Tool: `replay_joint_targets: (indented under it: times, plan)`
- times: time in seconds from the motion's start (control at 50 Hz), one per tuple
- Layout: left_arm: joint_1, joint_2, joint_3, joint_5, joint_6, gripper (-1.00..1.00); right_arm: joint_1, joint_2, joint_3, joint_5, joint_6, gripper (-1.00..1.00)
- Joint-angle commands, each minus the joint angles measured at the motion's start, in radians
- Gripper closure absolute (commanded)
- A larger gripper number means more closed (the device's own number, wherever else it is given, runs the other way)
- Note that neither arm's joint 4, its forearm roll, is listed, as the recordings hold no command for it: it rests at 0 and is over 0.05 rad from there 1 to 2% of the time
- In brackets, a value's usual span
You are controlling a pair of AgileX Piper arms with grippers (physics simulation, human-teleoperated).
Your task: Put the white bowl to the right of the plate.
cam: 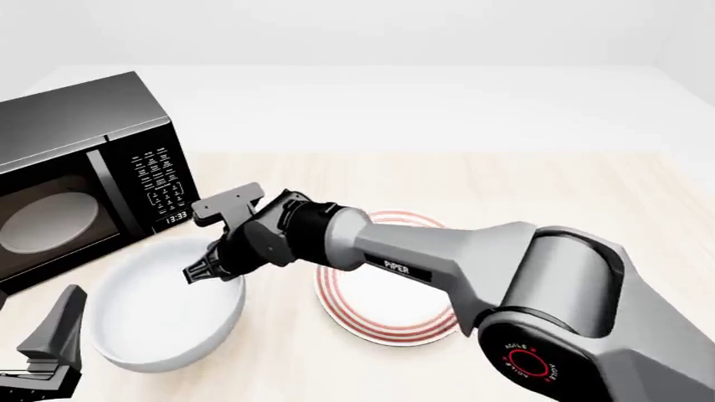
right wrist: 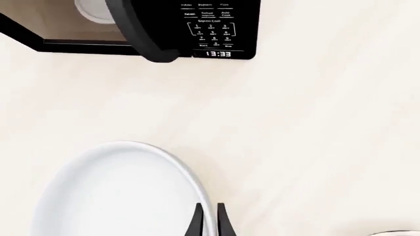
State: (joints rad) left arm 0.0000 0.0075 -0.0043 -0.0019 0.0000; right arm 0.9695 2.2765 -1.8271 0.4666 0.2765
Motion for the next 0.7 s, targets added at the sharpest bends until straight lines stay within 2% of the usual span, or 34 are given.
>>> replay_joint_targets:
  times: [0.02,0.16,0.24,0.38,0.4,0.52,0.6,0.7]
  plan:
    - [0.0,0.0,0.0,0.0,0.0,-1.0,-0.024,-0.089,0.051,0.0,-0.023,1.0]
    - [0.0,0.0,0.0,0.0,0.0,-1.0,-0.068,-0.133,0.105,-0.029,-0.028,1.0]
    - [0.0,0.0,0.0,0.0,0.0,-1.0,-0.129,-0.202,0.197,-0.089,-0.011,1.0]
    - [0.0,0.0,0.0,0.0,0.0,-1.0,-0.209,-0.299,0.31,-0.149,-0.014,1.0]
    - [0.0,0.0,0.0,0.0,0.0,-1.0,-0.24,-0.337,0.346,-0.163,-0.013,1.0]
    - [0.0,0.0,0.0,0.0,0.0,-1.0,-0.322,-0.42,0.459,-0.198,-0.034,1.0]
    - [0.0,0.0,0.0,0.0,0.0,-1.0,-0.385,-0.499,0.556,-0.231,-0.027,1.0]
    - [0.0,0.0,0.0,0.0,0.0,-1.0,-0.451,-0.581,0.63,-0.234,-0.041,1.0]
